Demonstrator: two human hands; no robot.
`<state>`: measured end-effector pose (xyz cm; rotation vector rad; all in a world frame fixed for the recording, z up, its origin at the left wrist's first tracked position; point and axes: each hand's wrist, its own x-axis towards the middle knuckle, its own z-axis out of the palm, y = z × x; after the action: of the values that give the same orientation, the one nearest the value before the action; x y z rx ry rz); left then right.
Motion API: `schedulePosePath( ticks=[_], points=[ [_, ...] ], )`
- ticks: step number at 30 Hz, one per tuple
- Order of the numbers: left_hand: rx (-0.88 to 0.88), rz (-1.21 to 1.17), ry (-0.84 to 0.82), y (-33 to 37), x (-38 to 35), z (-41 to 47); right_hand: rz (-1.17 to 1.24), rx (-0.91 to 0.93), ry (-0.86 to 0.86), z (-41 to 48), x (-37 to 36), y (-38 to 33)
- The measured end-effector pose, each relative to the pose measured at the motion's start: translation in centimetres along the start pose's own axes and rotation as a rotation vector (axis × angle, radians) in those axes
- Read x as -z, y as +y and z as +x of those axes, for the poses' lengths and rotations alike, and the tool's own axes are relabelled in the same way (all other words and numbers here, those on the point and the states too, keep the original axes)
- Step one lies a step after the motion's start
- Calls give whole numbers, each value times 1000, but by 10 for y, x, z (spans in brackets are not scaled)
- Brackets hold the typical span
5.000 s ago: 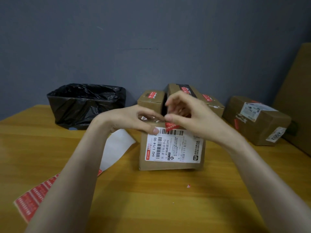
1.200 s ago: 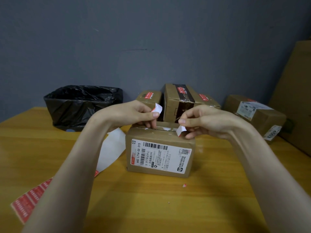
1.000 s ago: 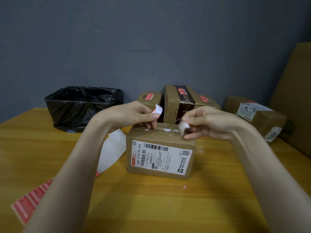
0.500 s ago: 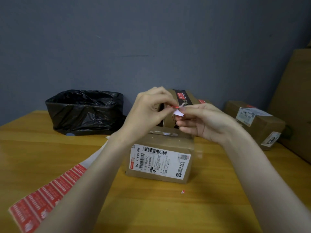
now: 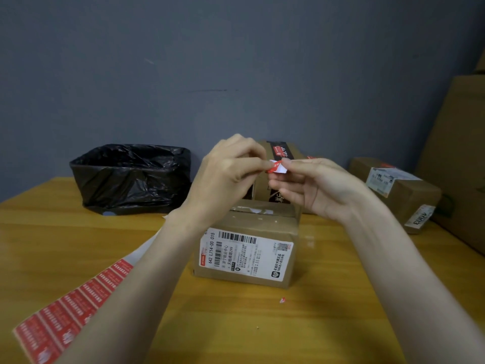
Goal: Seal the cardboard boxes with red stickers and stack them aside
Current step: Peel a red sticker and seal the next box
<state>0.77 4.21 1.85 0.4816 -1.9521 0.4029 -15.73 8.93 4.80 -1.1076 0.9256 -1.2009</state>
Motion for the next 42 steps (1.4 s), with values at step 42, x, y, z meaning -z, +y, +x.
schedulePosePath(
  ticks=[42],
  points=[
    [914, -539, -373, 12, 14, 15, -457, 506, 252, 10, -8, 21]
  ],
)
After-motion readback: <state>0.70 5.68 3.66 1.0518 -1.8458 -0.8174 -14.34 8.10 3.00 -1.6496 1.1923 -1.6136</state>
